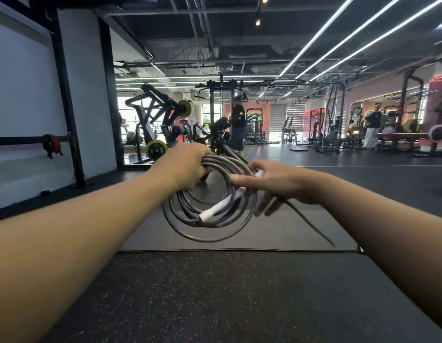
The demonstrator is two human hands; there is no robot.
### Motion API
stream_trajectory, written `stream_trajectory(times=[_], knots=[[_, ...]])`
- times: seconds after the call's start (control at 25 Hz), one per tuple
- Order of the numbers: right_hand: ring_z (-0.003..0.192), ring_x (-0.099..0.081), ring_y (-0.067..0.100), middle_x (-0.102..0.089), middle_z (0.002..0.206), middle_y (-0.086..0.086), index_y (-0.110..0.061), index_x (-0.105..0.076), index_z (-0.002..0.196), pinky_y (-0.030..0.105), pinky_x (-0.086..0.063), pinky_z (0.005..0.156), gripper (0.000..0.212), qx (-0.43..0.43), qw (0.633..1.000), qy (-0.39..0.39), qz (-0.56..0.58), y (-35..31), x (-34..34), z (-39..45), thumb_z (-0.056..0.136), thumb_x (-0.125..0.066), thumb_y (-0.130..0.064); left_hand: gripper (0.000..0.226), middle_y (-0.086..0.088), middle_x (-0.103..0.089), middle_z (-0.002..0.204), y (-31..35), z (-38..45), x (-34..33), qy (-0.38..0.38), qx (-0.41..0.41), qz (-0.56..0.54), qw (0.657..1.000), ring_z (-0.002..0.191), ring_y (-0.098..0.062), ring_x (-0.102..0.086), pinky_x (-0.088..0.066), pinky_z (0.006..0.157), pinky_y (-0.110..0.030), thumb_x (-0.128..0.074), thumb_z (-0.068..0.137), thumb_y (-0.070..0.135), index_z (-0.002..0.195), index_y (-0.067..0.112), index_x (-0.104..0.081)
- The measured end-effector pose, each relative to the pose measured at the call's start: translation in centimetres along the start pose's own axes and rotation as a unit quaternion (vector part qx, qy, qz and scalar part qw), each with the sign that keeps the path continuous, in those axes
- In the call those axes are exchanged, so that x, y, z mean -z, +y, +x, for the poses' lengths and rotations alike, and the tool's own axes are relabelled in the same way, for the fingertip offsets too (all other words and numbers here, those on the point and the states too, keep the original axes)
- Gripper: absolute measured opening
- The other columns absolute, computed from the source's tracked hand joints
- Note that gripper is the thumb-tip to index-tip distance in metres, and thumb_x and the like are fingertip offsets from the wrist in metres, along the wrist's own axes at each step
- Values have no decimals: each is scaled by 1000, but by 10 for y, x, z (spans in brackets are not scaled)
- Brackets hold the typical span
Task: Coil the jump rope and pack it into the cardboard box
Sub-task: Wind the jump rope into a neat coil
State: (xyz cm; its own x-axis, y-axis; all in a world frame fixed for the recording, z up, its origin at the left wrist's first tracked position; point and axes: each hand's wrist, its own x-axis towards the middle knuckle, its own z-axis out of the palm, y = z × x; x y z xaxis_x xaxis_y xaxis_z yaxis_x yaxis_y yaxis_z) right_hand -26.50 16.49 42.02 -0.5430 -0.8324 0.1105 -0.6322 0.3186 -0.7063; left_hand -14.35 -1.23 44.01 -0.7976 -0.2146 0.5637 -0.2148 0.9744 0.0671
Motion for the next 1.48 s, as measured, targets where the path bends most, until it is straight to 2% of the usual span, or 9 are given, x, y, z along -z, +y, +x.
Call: stream_trajectory(times=[0.12,0.28,0.48,0.64,0.92,1.04,1.24,1.36,1.48], knots=[[49,-51,22,-56,63,4,-14,-64,95,38,-56,60,49,-35,993,-73,86,23,-3,-10,90,-61,-62,11,-10,-67,78,-13,-4,0,27,86,-83,992,66,-27,-71,-59,64,-40,-62,96,16,85,13,-60],[50,-24,13,-30,57,-3,-16,-55,79,26,-25,46,43,8,948,44,314,29,0,0,94,-59,-56,13,-4,-70,56,-14,-12,-14,49,237,-204,949,46,-13,-68,-45,46,-21,-61,98,20,90,10,-63],[78,-67,24,-68,94,4,-20,-65,103,53,-61,81,52,43,927,70,365,9,-27,8,79,-72,-65,11,-13,-63,64,29,-16,-46,183,459,-540,682,41,-17,-58,-53,39,-29,-54,98,3,105,-3,-60],[82,-73,33,-69,120,20,-24,-48,129,51,-64,77,72,75,904,164,388,3,-44,21,72,-89,-7,18,-19,-75,90,49,-9,-44,238,511,-633,531,61,-19,-68,-51,53,-30,-44,98,0,104,-6,-60],[97,-73,38,-74,118,27,-6,-71,117,55,-57,96,32,65,848,106,515,2,-64,27,86,-72,0,24,-10,-65,68,46,-17,-60,302,519,-671,434,52,-21,-60,-53,53,-32,-48,95,4,108,-6,-65],[93,-77,30,-78,111,19,-6,-67,125,39,-59,77,31,78,866,18,494,2,-70,24,94,-63,-5,22,-6,-65,71,45,-22,-60,295,540,-686,390,52,-21,-59,-49,54,-30,-43,94,7,93,2,-63],[64,-56,32,-49,59,5,-6,-60,99,42,-54,71,10,84,839,90,531,-9,-85,33,99,-51,-9,21,-9,-68,76,44,-37,-59,189,526,-664,497,57,-21,-58,-43,52,-31,-44,90,2,80,8,-61],[45,-37,24,-32,52,2,-10,-49,80,35,-52,57,14,46,864,101,491,-22,-87,34,92,-45,-5,41,-16,-64,121,23,-43,-61,187,538,-570,593,87,-26,-62,-49,62,-36,-61,85,5,126,10,-53],[38,-26,18,-28,49,-1,-12,-51,77,36,-55,52,16,0,895,97,436,-36,-88,39,89,-43,-5,116,-12,-11,164,-3,-55,-44,271,406,-261,833,146,-38,-22,-35,109,-48,-81,72,15,157,32,-3]])
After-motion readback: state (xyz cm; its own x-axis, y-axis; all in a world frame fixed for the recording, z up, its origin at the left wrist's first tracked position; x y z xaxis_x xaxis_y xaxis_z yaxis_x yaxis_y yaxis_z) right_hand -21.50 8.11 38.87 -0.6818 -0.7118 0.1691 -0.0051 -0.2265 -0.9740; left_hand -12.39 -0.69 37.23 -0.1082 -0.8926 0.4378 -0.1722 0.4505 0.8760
